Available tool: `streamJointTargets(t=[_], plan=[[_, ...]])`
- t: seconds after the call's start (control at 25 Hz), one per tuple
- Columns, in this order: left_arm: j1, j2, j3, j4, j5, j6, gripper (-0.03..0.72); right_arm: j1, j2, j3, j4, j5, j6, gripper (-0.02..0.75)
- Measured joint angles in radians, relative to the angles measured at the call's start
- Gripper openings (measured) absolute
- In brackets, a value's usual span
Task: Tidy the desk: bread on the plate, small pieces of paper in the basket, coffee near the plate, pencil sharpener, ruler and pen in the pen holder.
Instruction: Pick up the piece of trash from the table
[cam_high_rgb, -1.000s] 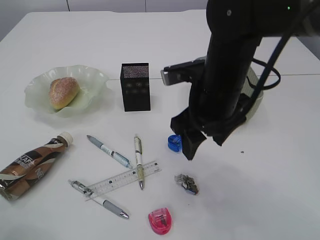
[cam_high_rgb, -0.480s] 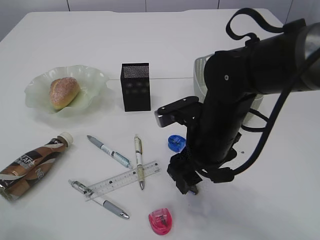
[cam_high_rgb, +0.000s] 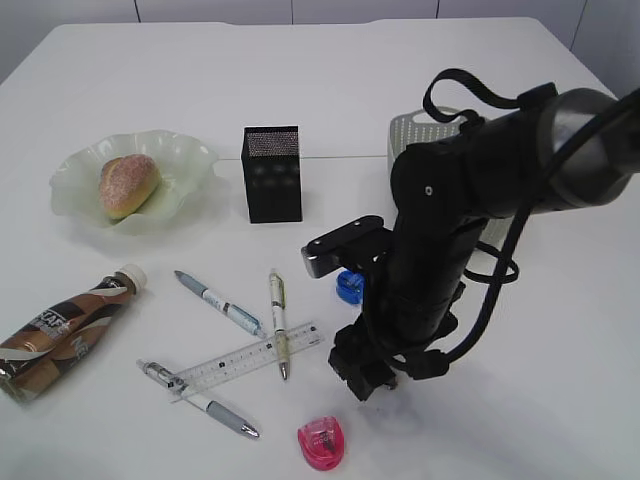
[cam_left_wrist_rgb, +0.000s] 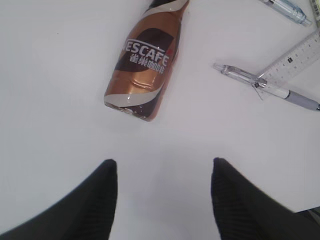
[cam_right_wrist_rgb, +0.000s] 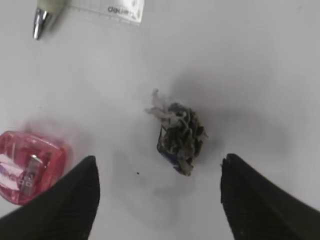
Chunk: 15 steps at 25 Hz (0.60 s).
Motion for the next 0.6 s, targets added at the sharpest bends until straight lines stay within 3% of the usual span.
streamJointTargets(t=[0.48, 0.6], plan=[[0.0, 0.0, 0.0, 0.0, -0.02, 0.0, 0.434, 0.0, 0.046, 0.0, 0.034, -0.065, -0.002, 0.531], [0.0, 0.0, 0.0, 0.0, -0.02, 0.0, 0.434, 0.0, 0.049, 0.0, 0.039, -0.078, -0.002, 0.493]])
